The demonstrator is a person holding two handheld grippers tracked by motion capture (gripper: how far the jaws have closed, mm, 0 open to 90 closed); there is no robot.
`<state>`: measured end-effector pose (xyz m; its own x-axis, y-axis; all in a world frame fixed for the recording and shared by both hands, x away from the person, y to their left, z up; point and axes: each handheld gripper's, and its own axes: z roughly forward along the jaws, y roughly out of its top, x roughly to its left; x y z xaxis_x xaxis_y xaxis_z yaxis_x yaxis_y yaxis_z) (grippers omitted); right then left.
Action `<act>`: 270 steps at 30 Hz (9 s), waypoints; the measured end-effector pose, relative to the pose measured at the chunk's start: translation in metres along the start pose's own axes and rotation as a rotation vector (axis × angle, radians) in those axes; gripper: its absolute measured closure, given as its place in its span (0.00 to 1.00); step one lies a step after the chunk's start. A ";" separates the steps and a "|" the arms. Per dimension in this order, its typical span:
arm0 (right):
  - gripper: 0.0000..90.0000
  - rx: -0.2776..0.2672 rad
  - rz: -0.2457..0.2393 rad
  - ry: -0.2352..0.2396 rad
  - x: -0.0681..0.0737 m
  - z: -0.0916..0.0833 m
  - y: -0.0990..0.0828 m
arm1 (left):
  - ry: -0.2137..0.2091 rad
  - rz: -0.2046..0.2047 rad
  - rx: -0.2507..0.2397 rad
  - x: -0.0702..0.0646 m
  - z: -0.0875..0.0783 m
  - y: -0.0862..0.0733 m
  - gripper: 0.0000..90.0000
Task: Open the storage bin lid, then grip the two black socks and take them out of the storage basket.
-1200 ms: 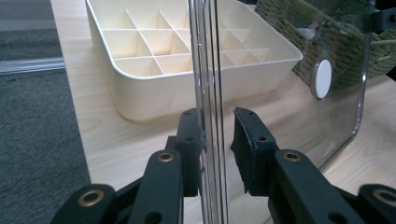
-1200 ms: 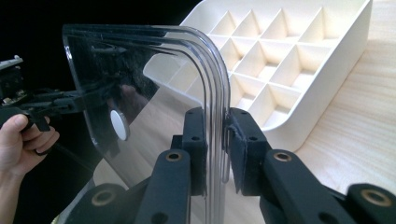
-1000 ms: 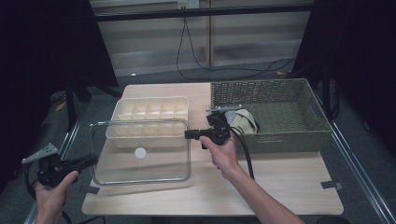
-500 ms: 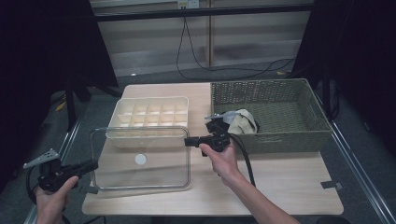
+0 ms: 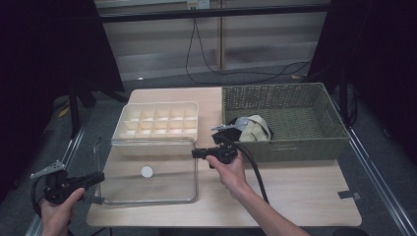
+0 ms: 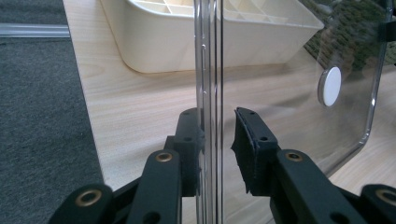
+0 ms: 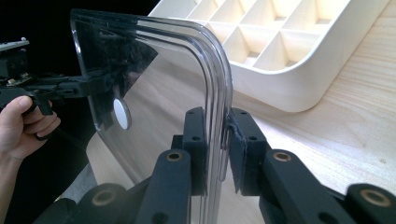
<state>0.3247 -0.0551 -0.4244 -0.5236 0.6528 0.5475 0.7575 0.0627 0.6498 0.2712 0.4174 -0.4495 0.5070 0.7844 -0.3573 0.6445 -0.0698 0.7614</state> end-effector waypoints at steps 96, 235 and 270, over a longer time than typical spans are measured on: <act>0.53 0.113 -0.046 -0.121 -0.036 0.054 -0.033 | 0.086 -0.058 0.063 0.019 0.053 -0.006 0.50; 0.92 -0.032 0.006 -0.252 -0.207 -0.160 0.092 | -0.249 0.270 0.172 -0.150 0.125 -0.015 0.09; 0.62 0.041 -0.036 -0.295 -0.207 -0.136 0.099 | -0.269 0.251 0.163 -0.146 0.127 -0.016 0.09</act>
<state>0.4547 -0.2868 -0.4019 -0.4188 0.8405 0.3438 0.7590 0.1162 0.6406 0.2589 0.2256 -0.4781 0.7779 0.5425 -0.3170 0.5533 -0.3524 0.7547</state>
